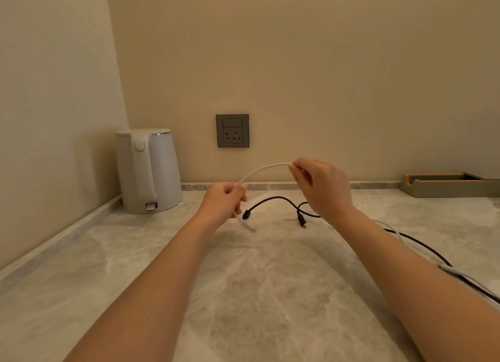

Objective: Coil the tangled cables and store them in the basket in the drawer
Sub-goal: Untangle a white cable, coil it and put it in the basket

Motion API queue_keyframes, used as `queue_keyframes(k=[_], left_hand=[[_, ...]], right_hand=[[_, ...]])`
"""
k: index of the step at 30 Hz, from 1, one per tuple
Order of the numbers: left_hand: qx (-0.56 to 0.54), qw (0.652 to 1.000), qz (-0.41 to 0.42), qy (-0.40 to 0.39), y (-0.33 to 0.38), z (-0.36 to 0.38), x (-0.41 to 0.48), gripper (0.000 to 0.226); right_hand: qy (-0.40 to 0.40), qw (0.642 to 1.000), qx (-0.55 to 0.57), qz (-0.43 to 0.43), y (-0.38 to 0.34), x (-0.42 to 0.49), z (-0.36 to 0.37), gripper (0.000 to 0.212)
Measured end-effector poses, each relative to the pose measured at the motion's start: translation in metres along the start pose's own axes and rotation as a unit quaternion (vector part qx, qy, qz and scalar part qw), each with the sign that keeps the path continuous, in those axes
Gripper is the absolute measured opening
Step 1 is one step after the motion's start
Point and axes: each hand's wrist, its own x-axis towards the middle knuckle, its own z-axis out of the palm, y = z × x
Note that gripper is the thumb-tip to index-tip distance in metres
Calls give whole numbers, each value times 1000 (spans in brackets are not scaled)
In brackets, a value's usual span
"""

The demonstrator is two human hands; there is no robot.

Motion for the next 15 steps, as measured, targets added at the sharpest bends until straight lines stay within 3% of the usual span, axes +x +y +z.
queue_keyframes(k=[3,6,10,15], left_hand=[[-173,975,-121,-74,7,-2,-4,48],[-329,922,-150,-136,13,-2,-8,48],[-458,873,-130,-101,16,-4,-7,42],[-587,800,-110,-60,17,-7,-5,46]], right_hand=[[10,999,-24,36,-3,-2,3,29],[-50,995,-57,71,-9,-5,6,31],[-157,979,-88,95,-19,-9,8,30],[-287,949,-112,62,-42,-15,20,29]])
